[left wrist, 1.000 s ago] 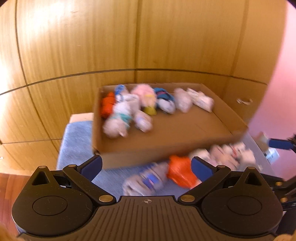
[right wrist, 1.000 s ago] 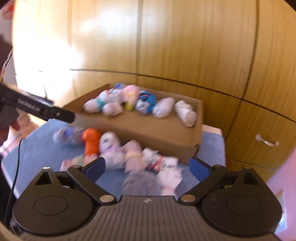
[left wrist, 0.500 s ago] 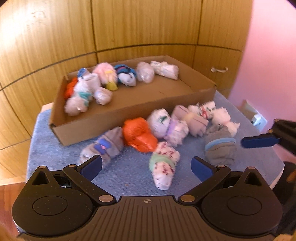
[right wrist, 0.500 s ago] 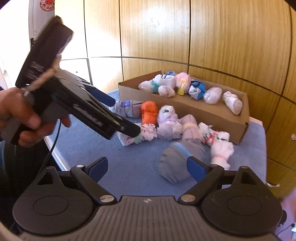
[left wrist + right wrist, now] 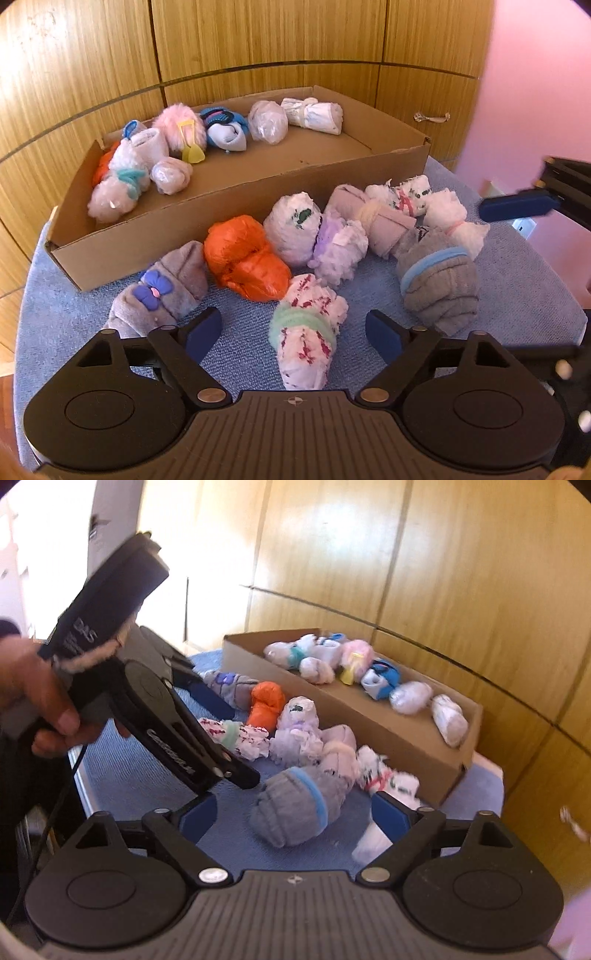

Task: Organize objects
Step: 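Grasp the white floral sock with left gripper while right gripper grasps the grey sock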

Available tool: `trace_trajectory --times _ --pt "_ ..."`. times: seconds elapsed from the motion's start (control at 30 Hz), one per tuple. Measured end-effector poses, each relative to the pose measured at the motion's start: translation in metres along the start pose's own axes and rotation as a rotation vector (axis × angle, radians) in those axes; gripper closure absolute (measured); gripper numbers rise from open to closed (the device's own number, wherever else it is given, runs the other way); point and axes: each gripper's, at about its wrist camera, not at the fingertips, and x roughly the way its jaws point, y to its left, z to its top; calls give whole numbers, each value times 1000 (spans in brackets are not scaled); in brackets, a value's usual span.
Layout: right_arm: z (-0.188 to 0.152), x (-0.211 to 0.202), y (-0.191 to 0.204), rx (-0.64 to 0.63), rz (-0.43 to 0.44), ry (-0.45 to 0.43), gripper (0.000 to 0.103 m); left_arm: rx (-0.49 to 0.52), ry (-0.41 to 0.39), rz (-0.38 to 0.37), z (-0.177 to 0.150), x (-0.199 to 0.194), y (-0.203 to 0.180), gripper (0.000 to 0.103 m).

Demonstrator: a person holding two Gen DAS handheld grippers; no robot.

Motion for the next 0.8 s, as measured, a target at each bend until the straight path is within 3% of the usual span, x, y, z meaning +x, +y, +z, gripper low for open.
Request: trace_trajectory --times 0.2,0.27,0.37,0.43,0.5,0.8 --pt "4 21 -21 -58 122 43 27 27 -25 -42 -3 -1 0 21" --pt "3 29 -27 -36 167 58 37 34 -32 -59 -4 -2 1 25" --pt "0 37 -27 -21 215 84 49 47 -36 -76 -4 -5 0 41" --pt "-2 34 -23 -22 205 71 51 51 -35 -85 -3 -7 0 55" --pt "-3 29 -20 -3 197 58 52 39 -34 -91 -4 -9 2 63" --pt "-16 3 -24 145 159 24 52 9 -45 -114 -8 -22 9 64"
